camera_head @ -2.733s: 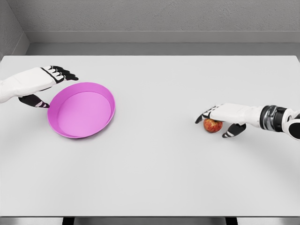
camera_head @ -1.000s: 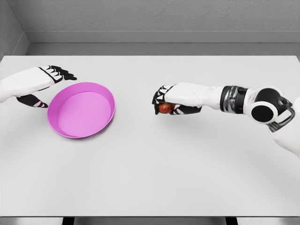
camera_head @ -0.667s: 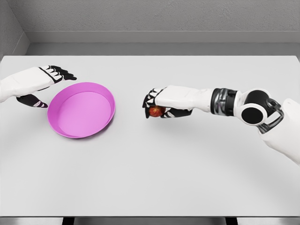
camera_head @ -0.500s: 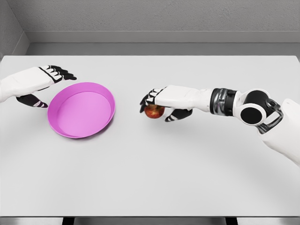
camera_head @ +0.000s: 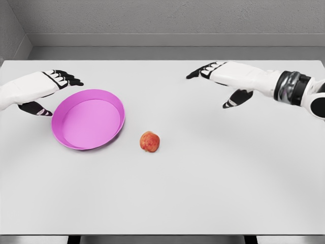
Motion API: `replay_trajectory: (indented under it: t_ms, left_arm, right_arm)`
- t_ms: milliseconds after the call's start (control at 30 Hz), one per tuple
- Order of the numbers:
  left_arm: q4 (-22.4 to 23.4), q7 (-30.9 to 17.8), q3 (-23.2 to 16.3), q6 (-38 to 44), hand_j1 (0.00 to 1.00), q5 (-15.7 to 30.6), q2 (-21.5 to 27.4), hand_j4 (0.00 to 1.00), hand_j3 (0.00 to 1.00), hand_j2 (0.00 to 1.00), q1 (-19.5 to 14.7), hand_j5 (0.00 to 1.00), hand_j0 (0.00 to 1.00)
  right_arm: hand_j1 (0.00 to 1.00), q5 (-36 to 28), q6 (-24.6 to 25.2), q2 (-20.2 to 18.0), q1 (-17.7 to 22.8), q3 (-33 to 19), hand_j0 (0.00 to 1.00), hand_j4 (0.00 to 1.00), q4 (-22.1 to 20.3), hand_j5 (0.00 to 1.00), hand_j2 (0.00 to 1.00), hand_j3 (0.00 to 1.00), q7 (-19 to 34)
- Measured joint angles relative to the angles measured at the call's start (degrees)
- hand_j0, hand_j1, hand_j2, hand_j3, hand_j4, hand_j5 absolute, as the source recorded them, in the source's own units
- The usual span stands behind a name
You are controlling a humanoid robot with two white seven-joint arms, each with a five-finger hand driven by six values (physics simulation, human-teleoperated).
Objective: Put the apple on the plate with both arms
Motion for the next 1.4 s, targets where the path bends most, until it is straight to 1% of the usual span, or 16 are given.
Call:
replay_trajectory:
  t_ms: [33, 67, 133, 233, 367, 433, 467, 533, 567, 667, 767, 1000, 1133, 1233, 1300, 1400]
  left_arm:
    - [-0.66, -0.02, -0.03, 0.0, 1.0, -0.06, -0.06, 1.0, 1.0, 1.0, 0.09, 1.0, 1.0]
    - [-1.76, -0.03, -0.15, -0.01, 1.0, -0.09, -0.13, 1.0, 1.0, 1.0, 0.26, 1.0, 1.0]
    - [-5.42, -0.05, -1.0, 0.0, 1.0, -0.05, -0.19, 1.0, 1.0, 1.0, 0.17, 1.0, 1.0]
    - [-12.14, -0.23, -3.67, 0.01, 1.0, 0.02, -0.25, 1.0, 1.0, 1.0, -0.09, 1.0, 1.0]
    - [-17.59, -0.31, -6.35, 0.01, 1.0, 0.11, -0.79, 1.0, 1.0, 1.0, -0.79, 1.0, 1.0]
    - [-18.79, -0.32, -8.12, 0.03, 1.0, 0.09, -1.83, 1.0, 1.0, 1.0, -4.04, 1.0, 1.0]
    - [-19.1, -0.38, -9.74, 0.0, 1.0, -0.34, -2.67, 1.0, 1.0, 1.0, -6.81, 1.0, 1.0]
    - [-19.4, -0.4, -13.81, 0.04, 1.0, -1.8, -4.28, 1.0, 1.0, 1.0, -9.4, 1.0, 1.0]
    - [-19.43, -0.43, -15.39, 0.03, 1.0, -2.76, -5.23, 1.0, 1.0, 1.0, -9.67, 1.0, 1.0]
    - [-19.36, -0.5, -18.5, 0.01, 1.0, -6.42, -7.51, 1.0, 1.0, 1.0, -11.34, 1.0, 1.0]
    - [-18.71, -0.53, -20.41, 0.02, 1.0, -10.0, -9.84, 1.0, 1.0, 1.0, -13.62, 1.0, 1.0]
    - [-14.0, -0.86, -22.48, 0.01, 1.0, -13.46, -12.79, 1.0, 1.0, 1.0, -14.24, 1.0, 1.0]
    - [-12.32, -5.97, -23.26, 0.0, 1.0, -12.12, -14.27, 1.0, 1.0, 1.0, -14.41, 1.0, 1.0]
    - [-11.07, -10.8, -23.76, -0.02, 1.0, -7.5, -15.03, 1.0, 1.0, 1.0, -14.41, 1.0, 1.0]
    - [-10.42, -12.61, -23.98, -0.03, 1.0, -4.93, -15.29, 1.0, 1.0, 1.0, -14.59, 1.0, 1.0]
    - [-9.3, -13.87, -24.03, -0.04, 1.0, -2.96, -17.06, 1.0, 1.0, 1.0, -14.77, 1.0, 1.0]
  right_arm:
    - [1.0, -0.01, -0.81, -2.22, 0.88, -1.63, 1.0, 1.0, 0.2, 1.0, 1.0, 1.0, 0.0]
    - [1.0, -0.21, -1.76, -3.96, 2.8, -3.25, 1.0, 1.0, 0.41, 1.0, 1.0, 1.0, -0.05]
    - [1.0, -0.06, -4.63, -6.0, 5.62, -6.28, 1.0, 1.0, 1.18, 1.0, 1.0, 1.0, 0.01]
    - [1.0, -0.1, -7.09, -7.64, 9.14, -8.55, 1.0, 1.0, 1.7, 1.0, 1.0, 1.0, 0.01]
    - [1.0, -0.18, -8.19, -8.42, 9.49, -9.54, 1.0, 1.0, 1.73, 1.0, 1.0, 1.0, 0.0]
    - [1.0, -0.26, -8.14, -8.89, 10.64, -9.68, 1.0, 1.0, 1.74, 1.0, 1.0, 1.0, 0.01]
    - [1.0, -0.31, -8.12, -9.16, 10.64, -9.77, 1.0, 1.0, 1.77, 1.0, 1.0, 1.0, 0.0]
    - [1.0, -0.33, -8.09, -9.58, 10.64, -9.87, 1.0, 1.0, 1.82, 1.0, 1.0, 1.0, 0.0]
    - [1.0, -0.33, -8.08, -9.77, 10.64, -9.9, 1.0, 1.0, 1.84, 1.0, 1.0, 1.0, 0.0]
    - [1.0, -0.35, -8.07, -10.55, 10.9, -9.96, 1.0, 1.0, 1.88, 1.0, 1.0, 1.0, 0.0]
    - [1.0, -0.36, -8.06, -10.97, 10.9, -9.98, 1.0, 1.0, 1.91, 1.0, 1.0, 1.0, 0.0]
    - [1.0, -0.37, -8.02, -11.2, 11.34, -9.98, 1.0, 1.0, 1.8, 1.0, 1.0, 1.0, 0.0]
    - [1.0, -0.37, -8.02, -11.22, 11.51, -9.98, 1.0, 1.0, 1.79, 1.0, 1.0, 1.0, 0.0]
    - [1.0, -0.36, -8.0, -11.23, 11.87, -9.98, 1.0, 1.0, 1.74, 1.0, 1.0, 1.0, 0.0]
    - [1.0, -0.37, -7.99, -11.23, 11.87, -9.98, 1.0, 1.0, 1.72, 1.0, 1.0, 1.0, 0.0]
    - [1.0, -0.37, -7.98, -11.24, 11.87, -9.98, 1.0, 1.0, 1.71, 1.0, 1.0, 1.0, 0.0]
